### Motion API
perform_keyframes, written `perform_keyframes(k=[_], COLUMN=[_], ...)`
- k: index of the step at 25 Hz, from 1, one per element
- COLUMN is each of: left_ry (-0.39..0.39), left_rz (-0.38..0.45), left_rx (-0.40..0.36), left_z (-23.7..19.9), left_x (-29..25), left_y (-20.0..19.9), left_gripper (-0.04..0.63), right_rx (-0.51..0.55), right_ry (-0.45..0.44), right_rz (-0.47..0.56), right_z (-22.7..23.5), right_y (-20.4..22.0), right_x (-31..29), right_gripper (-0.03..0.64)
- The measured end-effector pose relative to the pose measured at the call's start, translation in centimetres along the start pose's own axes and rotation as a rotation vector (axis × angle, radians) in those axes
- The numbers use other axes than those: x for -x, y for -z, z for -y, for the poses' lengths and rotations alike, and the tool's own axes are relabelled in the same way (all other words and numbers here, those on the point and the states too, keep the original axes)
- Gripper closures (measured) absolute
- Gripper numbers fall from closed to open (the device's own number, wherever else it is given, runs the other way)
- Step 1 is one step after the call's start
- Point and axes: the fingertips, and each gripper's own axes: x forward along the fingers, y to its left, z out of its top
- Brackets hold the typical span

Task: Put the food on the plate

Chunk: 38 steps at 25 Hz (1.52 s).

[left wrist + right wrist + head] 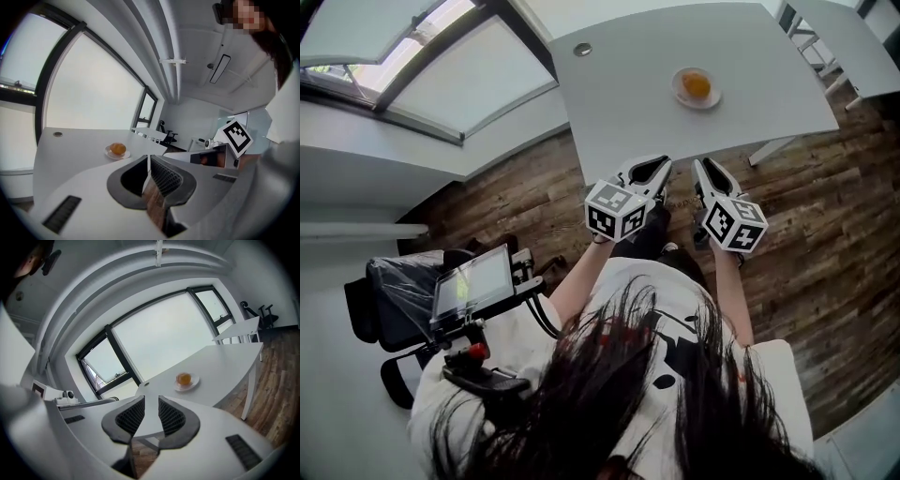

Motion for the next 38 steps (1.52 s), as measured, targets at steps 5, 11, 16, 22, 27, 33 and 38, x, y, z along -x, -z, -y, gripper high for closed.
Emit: perform_keyframes(k=[5,11,16,22,27,33,38], left_ry=[-0.024,-0.055,-0.064,-0.075,-0.067,-0.048,-0.021], left_rz=[0.005,0.025,0.011,0.01,0.024,0.006,0.006], left_rx=[-0.014,-0.004,-0.004,-0.018,-0.004,0.029,0.034], left_z=[0.8,0.5,0.6,0.6,1.1,1.9,4.7], left_x=[3.1,5.9,7.8,12.1,17.7,23.1,28.4], left_y=[0.7,0.7,1.7,2.7,4.6,8.4,11.2], left_gripper=[0.589,0.589,0.589,0.589,0.589,0.589,0.589], right_rx=[0.028,0.067,0.071,0.065,0.074,0.068,0.058], right_ry=[-0.02,-0.054,-0.051,-0.042,-0.037,-0.021,-0.007], right_rz=[-0.023,-0.044,-0.049,-0.041,-0.043,-0.055,-0.039], right_z=[-2.4,-5.4,-6.6,-9.7,-14.3,-18.3,-22.1], right_y=[2.1,3.2,4.1,6.0,9.2,13.3,16.7], right_x=[1.1,1.1,1.6,2.8,4.9,6.9,11.2], right_gripper=[0.518,0.518,0.518,0.518,0.518,0.518,0.518])
